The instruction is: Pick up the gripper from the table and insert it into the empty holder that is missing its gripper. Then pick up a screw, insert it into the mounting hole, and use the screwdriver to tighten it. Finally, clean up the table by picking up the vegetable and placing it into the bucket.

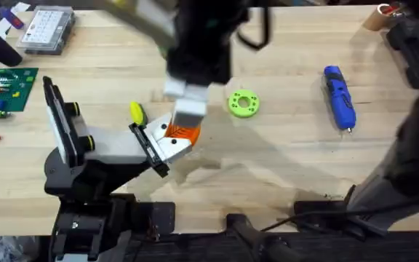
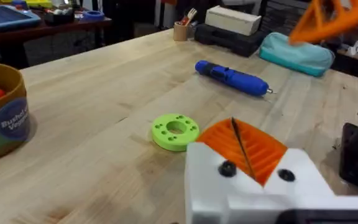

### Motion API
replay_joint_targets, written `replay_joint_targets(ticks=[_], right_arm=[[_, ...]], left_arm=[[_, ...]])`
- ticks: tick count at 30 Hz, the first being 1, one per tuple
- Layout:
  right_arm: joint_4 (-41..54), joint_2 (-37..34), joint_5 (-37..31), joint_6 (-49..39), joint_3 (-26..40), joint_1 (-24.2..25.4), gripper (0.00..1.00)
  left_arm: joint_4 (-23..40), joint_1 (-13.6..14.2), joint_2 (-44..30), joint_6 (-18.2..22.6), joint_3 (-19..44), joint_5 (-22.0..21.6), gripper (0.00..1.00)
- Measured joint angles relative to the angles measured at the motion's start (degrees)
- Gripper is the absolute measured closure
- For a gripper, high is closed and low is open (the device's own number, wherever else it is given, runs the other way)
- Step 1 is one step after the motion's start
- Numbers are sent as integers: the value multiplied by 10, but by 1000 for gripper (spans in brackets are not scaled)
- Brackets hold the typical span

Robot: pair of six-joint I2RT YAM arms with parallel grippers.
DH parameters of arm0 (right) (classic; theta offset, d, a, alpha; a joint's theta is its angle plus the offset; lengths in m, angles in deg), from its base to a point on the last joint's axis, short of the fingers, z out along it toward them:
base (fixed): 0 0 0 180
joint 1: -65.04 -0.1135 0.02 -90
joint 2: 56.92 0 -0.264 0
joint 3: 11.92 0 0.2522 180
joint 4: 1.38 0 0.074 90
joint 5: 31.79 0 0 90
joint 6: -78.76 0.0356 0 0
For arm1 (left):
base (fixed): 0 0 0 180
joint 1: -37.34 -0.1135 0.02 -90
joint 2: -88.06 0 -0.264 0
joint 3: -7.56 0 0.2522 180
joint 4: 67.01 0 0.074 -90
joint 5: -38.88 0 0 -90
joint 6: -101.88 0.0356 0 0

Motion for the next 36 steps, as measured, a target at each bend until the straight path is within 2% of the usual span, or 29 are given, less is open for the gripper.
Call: replay_joint_targets(ticks=[8,17,21,25,32,36], right_arm=[[2,58,1,19,0,58,8],[2,62,3,93,0,161,8],[2,62,33,117,0,199,8],[2,63,58,123,-16,206,8],[2,62,84,123,-126,185,8],[2,60,100,122,-154,165,8]], left_arm=[[0,0,0,0,0,0,996],[0,0,0,2,0,0,996],[0,0,0,2,0,0,996],[0,0,0,2,0,0,996],[0,0,0,2,0,0,996],[0,0,0,2,0,0,996]])
